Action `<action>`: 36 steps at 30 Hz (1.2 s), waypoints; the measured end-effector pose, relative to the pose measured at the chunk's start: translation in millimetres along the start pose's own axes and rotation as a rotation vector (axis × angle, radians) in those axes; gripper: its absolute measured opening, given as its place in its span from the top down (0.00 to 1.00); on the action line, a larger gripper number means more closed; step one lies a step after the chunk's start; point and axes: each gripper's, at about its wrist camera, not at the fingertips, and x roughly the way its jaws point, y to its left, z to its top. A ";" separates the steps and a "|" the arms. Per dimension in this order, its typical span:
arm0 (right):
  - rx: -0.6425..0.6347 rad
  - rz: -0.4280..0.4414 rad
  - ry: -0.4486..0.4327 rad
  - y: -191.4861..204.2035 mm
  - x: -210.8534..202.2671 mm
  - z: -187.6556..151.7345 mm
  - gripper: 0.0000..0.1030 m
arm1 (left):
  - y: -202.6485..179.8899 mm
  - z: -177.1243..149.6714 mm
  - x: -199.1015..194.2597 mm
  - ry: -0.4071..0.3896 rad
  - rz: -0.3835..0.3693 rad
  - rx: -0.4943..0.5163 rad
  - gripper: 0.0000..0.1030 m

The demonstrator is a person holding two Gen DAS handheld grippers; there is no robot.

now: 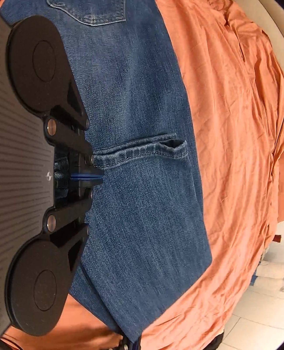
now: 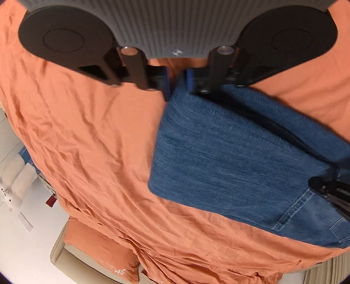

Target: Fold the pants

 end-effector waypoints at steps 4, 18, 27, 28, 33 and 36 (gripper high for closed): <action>0.028 0.072 0.031 -11.6 -0.1 -8.3 0.99 | 2.5 -1.3 2.1 0.014 -0.015 0.003 0.95; 0.213 0.171 0.096 -59.7 -25.3 -27.1 1.00 | 29.6 -5.7 -24.5 -0.041 -0.071 -0.049 0.86; 0.186 0.226 -0.013 -43.6 -3.7 36.6 1.00 | 95.6 -15.8 -80.7 -0.079 0.023 -0.112 0.81; 0.179 0.219 -0.019 -40.3 4.4 45.5 1.00 | 103.7 -16.2 -85.1 -0.080 0.039 -0.115 0.80; 0.243 0.204 -0.019 -43.8 51.5 94.7 1.00 | 148.4 -18.0 -102.8 -0.086 0.135 -0.129 0.74; 0.292 0.175 0.015 -50.4 85.8 117.1 1.00 | 179.3 -21.2 -107.8 -0.076 0.178 -0.162 0.73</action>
